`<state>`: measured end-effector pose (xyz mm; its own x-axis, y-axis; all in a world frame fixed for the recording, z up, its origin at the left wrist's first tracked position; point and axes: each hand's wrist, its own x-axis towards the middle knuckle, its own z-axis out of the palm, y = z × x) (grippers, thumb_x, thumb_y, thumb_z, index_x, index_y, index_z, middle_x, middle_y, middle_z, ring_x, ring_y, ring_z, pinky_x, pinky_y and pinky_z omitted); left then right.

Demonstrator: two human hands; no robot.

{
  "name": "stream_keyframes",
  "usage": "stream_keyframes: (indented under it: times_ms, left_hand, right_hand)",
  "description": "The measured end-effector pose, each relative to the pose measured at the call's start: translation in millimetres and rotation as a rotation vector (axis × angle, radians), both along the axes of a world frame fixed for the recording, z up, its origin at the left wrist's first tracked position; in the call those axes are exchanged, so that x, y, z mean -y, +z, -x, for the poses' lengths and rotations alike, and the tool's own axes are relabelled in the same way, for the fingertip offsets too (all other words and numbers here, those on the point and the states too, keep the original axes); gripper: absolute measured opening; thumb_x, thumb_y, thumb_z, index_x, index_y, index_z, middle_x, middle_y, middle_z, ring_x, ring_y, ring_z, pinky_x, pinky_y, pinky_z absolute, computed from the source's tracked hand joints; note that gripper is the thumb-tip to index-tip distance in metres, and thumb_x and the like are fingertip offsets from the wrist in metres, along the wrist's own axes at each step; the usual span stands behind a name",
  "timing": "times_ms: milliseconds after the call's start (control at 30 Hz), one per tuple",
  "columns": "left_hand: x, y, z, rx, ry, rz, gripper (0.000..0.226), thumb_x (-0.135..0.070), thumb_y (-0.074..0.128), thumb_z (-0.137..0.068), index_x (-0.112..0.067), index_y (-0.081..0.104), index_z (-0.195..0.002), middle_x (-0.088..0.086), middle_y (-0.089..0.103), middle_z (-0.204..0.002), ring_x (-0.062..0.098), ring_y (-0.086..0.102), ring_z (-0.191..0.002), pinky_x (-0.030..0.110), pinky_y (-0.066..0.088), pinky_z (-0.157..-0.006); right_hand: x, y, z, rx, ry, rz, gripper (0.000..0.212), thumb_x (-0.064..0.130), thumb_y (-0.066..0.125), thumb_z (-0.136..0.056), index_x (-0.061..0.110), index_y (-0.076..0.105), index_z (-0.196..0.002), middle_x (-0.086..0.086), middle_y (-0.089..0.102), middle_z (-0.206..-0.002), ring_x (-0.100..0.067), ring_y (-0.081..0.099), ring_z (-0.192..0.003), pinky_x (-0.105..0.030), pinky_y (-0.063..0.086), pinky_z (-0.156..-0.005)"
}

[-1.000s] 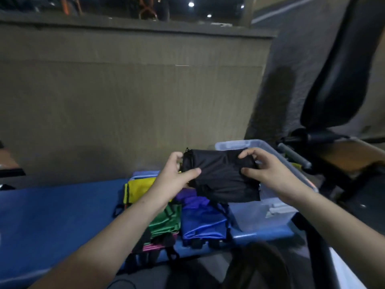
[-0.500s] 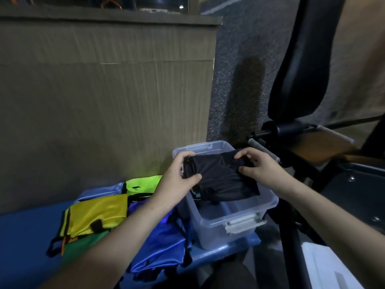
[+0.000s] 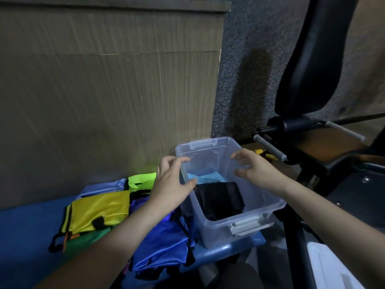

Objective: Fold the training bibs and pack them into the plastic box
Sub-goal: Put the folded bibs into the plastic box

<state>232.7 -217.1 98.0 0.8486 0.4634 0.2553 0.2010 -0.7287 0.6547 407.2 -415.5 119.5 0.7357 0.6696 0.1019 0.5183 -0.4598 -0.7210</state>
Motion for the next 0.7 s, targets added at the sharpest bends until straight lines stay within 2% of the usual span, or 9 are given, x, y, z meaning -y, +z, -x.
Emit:
stream_keyframes:
  times_ms: [200,300,367,433,533,600,700]
  left_hand:
    - [-14,3,41,0.009,-0.034,0.059,0.033,-0.033,0.072,-0.088,-0.040,0.057,-0.117,-0.013,0.042,-0.120,0.010,0.048,-0.110,0.021,0.038,-0.094]
    - [-28,4,77,0.005,-0.023,0.107,0.025,-0.032,0.071,-0.089,-0.041,0.060,-0.111,-0.015,0.049,-0.117,0.005,0.053,-0.100,0.007,0.035,-0.080]
    - [-42,1,106,0.016,0.002,0.115,0.023,-0.030,0.071,-0.089,-0.040,0.061,-0.107,-0.015,0.053,-0.113,0.003,0.055,-0.095,0.005,0.035,-0.077]
    - [-56,-1,138,0.032,0.038,0.118,0.022,-0.028,0.072,-0.088,-0.041,0.060,-0.101,-0.014,0.056,-0.110,0.004,0.057,-0.091,0.008,0.039,-0.078]
    - [-79,-8,188,0.057,0.094,0.164,0.021,-0.028,0.073,-0.086,-0.042,0.059,-0.095,-0.012,0.062,-0.106,0.007,0.060,-0.083,0.023,0.047,-0.083]
    - [-96,-16,220,0.063,0.129,0.201,0.020,-0.027,0.073,-0.086,-0.041,0.060,-0.093,-0.012,0.063,-0.104,0.007,0.060,-0.077,0.026,0.047,-0.080]
    - [-126,-30,262,0.050,0.199,0.246,0.019,-0.026,0.070,-0.090,-0.041,0.061,-0.096,-0.013,0.063,-0.105,0.010,0.061,-0.078,0.028,0.049,-0.077]
  right_hand:
    - [-20,17,46,-0.013,0.138,-0.062,0.024,0.017,0.069,-0.091,0.033,0.059,-0.106,0.007,0.058,-0.115,-0.012,0.061,-0.109,-0.038,0.056,-0.088]
    - [-40,24,82,-0.037,0.196,-0.103,0.025,0.016,0.070,-0.090,0.034,0.060,-0.104,0.008,0.062,-0.111,-0.007,0.064,-0.101,-0.025,0.055,-0.081]
    - [-56,26,109,-0.041,0.238,-0.130,0.028,0.010,0.071,-0.089,0.032,0.061,-0.102,0.006,0.064,-0.107,-0.009,0.065,-0.095,-0.018,0.052,-0.078]
    - [-75,25,136,-0.057,0.289,-0.151,0.029,0.005,0.070,-0.088,0.028,0.062,-0.103,0.003,0.066,-0.104,-0.014,0.066,-0.092,-0.019,0.050,-0.079]
    - [-105,15,171,-0.117,0.347,-0.159,0.030,0.000,0.068,-0.088,0.023,0.063,-0.105,-0.005,0.067,-0.106,-0.022,0.066,-0.090,-0.026,0.052,-0.079]
    - [-126,2,190,-0.145,0.394,-0.148,0.031,0.000,0.067,-0.088,0.026,0.063,-0.105,-0.005,0.066,-0.107,-0.019,0.065,-0.083,-0.031,0.052,-0.076]
    - [-157,-20,213,-0.150,0.429,-0.120,0.028,0.004,0.068,-0.088,0.026,0.063,-0.105,-0.001,0.064,-0.102,-0.014,0.063,-0.081,-0.025,0.049,-0.070]
